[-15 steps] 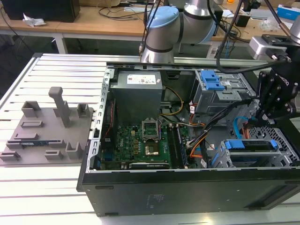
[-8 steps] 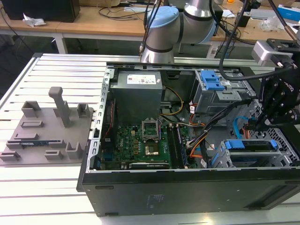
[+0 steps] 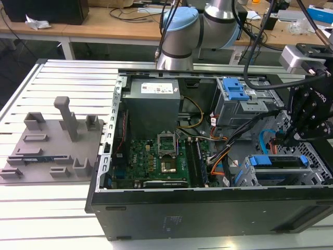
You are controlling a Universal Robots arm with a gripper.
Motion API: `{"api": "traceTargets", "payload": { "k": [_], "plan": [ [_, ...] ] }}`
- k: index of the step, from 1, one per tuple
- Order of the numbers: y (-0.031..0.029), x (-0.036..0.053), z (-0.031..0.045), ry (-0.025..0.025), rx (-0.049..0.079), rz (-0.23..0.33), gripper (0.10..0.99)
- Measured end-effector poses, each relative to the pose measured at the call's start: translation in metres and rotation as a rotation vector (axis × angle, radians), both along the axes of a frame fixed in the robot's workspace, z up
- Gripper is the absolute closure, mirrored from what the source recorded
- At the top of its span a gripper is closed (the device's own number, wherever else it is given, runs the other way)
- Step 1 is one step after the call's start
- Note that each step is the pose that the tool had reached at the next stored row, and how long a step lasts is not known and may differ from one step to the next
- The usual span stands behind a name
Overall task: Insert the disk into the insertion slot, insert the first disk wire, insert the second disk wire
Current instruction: 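Insert the first disk wire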
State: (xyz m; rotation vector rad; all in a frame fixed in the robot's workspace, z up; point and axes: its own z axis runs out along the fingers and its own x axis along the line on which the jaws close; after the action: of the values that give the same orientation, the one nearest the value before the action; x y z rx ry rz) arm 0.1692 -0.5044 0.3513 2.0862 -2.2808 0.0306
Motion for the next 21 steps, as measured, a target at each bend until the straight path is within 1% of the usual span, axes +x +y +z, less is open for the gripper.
{"api": "traceTargets", "payload": {
  "k": [3, 8, 12, 21],
  "plan": [
    [-0.0008, 0.0004, 0.0000, 0.0000, 0.000, 0.000, 0.918],
    [-0.0046, 0.0008, -0.0001, 0.0000, 0.000, 0.000, 0.918],
    [-0.0085, 0.0009, -0.0001, 0.0000, -0.007, 0.001, 0.918],
    [-0.0100, 0.0031, -0.0004, 0.0000, -0.008, 0.001, 0.918]
  ]
}}
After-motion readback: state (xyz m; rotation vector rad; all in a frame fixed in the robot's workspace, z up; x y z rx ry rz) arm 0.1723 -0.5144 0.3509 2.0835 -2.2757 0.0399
